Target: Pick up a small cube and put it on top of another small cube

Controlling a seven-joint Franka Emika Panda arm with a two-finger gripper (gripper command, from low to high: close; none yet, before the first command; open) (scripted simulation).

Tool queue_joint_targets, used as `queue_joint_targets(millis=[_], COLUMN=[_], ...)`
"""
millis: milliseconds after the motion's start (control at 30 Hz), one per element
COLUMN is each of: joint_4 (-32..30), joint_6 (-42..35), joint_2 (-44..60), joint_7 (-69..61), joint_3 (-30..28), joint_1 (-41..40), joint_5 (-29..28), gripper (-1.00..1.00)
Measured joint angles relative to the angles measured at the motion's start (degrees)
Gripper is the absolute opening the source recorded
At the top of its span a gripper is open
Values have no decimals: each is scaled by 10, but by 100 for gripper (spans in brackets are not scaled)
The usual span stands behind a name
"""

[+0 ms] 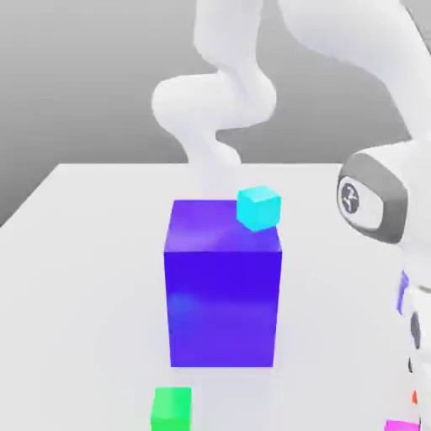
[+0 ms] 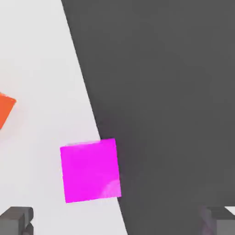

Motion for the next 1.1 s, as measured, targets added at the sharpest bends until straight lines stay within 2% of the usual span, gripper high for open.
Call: queue_joint_targets(millis=[100, 133, 333, 500, 833, 967, 1000, 1100], joint_4=[14, 17, 18, -3, -177, -200, -200, -200], joint_6=[43, 52, 55, -2, 8, 74, 86, 86], joint_2=[62, 74, 80, 2, -161, -116, -103, -103], joint_7=[-1, 0, -1, -2, 166, 172, 168, 168], joint_3=[-4, -5, -5, -2, -146, -155, -151, -151], joint_1=[5, 6, 7, 0, -102, -137, -141, -141], joint_5=[-8, -9, -9, 0, 65, 112, 119, 119], gripper=[0, -100, -100, -100, -100, -100, 100, 100])
